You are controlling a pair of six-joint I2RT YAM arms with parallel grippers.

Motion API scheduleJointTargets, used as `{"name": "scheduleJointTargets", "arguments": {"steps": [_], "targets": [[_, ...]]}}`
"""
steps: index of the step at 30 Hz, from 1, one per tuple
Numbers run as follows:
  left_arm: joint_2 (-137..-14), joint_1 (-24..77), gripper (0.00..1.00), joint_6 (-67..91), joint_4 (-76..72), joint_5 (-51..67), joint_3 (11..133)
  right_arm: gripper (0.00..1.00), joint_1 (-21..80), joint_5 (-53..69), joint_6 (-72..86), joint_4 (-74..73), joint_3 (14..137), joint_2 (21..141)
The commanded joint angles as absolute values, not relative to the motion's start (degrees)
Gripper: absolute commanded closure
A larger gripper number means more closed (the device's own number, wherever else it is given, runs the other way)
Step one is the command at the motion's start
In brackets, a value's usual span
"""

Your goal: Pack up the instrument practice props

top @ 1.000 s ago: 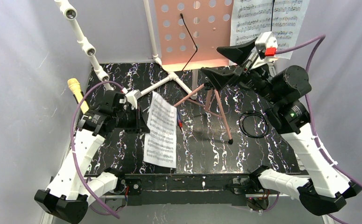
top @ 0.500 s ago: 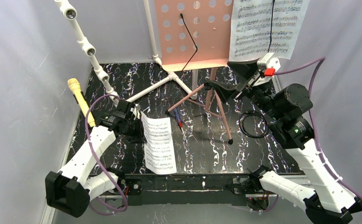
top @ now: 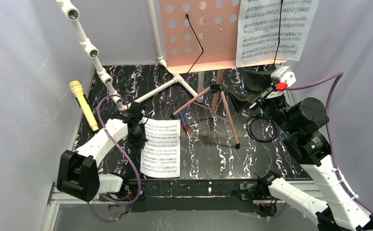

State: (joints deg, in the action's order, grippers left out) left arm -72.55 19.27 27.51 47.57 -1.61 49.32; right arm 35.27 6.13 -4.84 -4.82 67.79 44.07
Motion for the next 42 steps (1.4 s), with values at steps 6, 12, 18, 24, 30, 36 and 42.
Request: {"name": "scheduleJointTargets", "arguments": {"steps": [6,12,18,24,30,36,42], "targets": [[-77.2,17.5,1.00,27.0,47.3,-9.4,48.6,0.01,35.3,4.1,-6.6,-4.9,67.4,42.6],[-78.9,16.0,1.00,27.4,47.8,-9.2,48.2,0.01,35.3,3.5,-6.9,-5.1,67.7,42.5],[-81.8,14.8,0.99,26.7,47.1,-5.9,48.3,0.01,35.3,2.8,-6.9,-5.4,68.0,42.1],[-85.4,14.2,1.00,25.9,46.9,-3.9,49.1,0.01,35.3,2.3,-7.0,-5.9,68.4,41.9],[-85.1,11.7,0.94,25.4,46.6,-3.1,49.7,0.01,35.3,2.2,-7.0,-6.4,68.5,41.9],[-82.8,11.6,0.55,25.1,47.8,-3.7,50.8,0.01,35.3,2.1,-7.0,-6.4,68.7,42.1],[-79.6,11.6,0.35,24.0,50.6,-5.6,56.3,0.01,35.3,1.7,-7.0,-6.8,68.8,42.1]]}}
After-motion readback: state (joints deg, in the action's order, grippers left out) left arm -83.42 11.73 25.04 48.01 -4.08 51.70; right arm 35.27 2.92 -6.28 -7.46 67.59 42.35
